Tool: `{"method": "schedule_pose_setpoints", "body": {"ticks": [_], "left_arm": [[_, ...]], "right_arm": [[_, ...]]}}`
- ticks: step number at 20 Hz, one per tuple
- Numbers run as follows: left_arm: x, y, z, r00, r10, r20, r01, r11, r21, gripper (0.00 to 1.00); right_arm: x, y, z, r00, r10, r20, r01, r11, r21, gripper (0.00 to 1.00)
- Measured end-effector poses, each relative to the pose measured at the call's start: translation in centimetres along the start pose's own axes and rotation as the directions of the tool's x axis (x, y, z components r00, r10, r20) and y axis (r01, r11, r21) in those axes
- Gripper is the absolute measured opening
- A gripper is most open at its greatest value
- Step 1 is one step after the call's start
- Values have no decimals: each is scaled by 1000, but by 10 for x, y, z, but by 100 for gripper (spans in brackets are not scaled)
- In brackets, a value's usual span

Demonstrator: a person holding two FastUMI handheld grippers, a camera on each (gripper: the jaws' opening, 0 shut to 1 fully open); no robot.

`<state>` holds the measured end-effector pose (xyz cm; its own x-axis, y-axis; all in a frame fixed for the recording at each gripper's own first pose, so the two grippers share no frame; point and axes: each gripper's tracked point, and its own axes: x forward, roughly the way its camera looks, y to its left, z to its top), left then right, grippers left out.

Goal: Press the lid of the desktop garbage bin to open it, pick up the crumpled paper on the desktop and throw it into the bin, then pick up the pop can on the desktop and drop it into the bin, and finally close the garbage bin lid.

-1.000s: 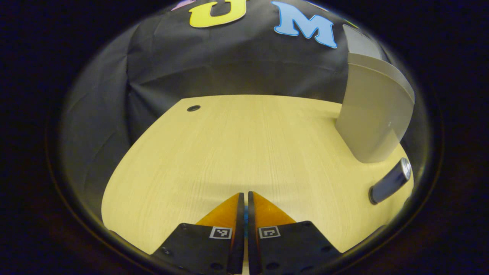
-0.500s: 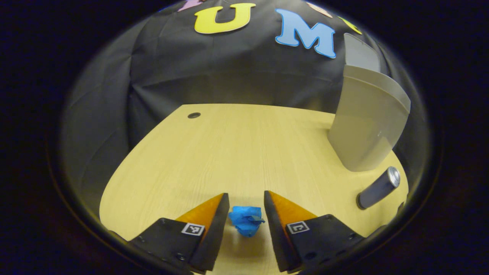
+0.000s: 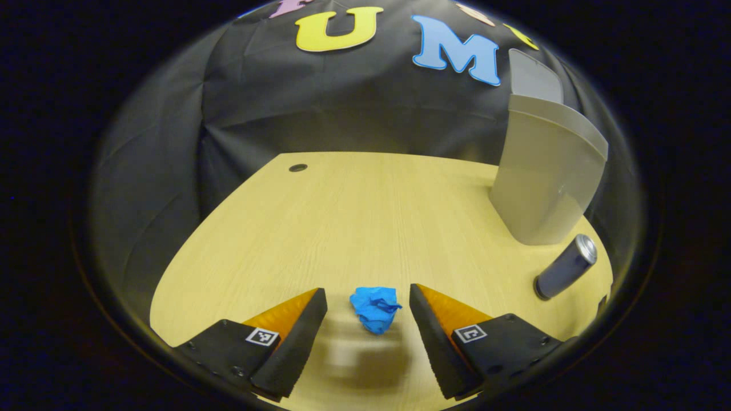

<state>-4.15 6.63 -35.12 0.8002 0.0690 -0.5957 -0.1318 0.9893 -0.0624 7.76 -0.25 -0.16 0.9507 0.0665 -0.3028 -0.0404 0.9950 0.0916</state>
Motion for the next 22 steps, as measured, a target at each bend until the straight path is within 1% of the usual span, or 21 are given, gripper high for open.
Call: {"method": "schedule_pose_setpoints", "body": {"ticks": [2, 4, 8, 11, 15, 18, 19, 20, 21, 22], "left_arm": [[5, 2, -2, 1000, 3, -4, -3, 1000, 2, 97], [12, 0, -4, 1000, -1, -12, 1, 1000, -5, 96], [31, -4, -16, 999, -3, -46, 3, 1000, -2, 96], [42, -4, -23, 998, 0, -68, -1, 1000, -8, 96], [50, 5, -25, 997, 23, -74, -23, 1000, 4, 96], [52, 5, -23, 997, 28, -76, -28, 1000, 8, 63], [50, 3, -22, 997, 26, -76, -25, 1000, 10, 59], [45, 1, -18, 997, 24, -69, -23, 1000, 18, 61], [42, -2, -9, 998, 18, -54, -16, 999, 28, 58], [37, -6, 4, 999, 5, -31, -4, 999, 38, 58]], "right_arm": [[-1, 0, -2, 1000, 3, -7, -3, 1000, -6, 97], [-1, -1, -1, 1000, 0, -12, 0, 1000, -17, 97], [-4, -5, 1, 1000, -25, -18, 25, 1000, -18, 97], [-11, -18, 1, 999, -48, -21, 48, 999, -19, 97], [-13, -23, 2, 998, -64, -20, 63, 997, -32, 97], [-11, -21, 2, 998, -61, -21, 60, 998, -32, 97], [-10, -19, 3, 998, -59, -19, 59, 998, -33, 97], [-9, -18, 2, 998, -56, -18, 55, 998, -33, 97], [-8, -17, 3, 998, -53, -16, 52, 998, -33, 97], [-6, -15, 4, 999, -49, -13, 49, 998, -34, 97]]}}
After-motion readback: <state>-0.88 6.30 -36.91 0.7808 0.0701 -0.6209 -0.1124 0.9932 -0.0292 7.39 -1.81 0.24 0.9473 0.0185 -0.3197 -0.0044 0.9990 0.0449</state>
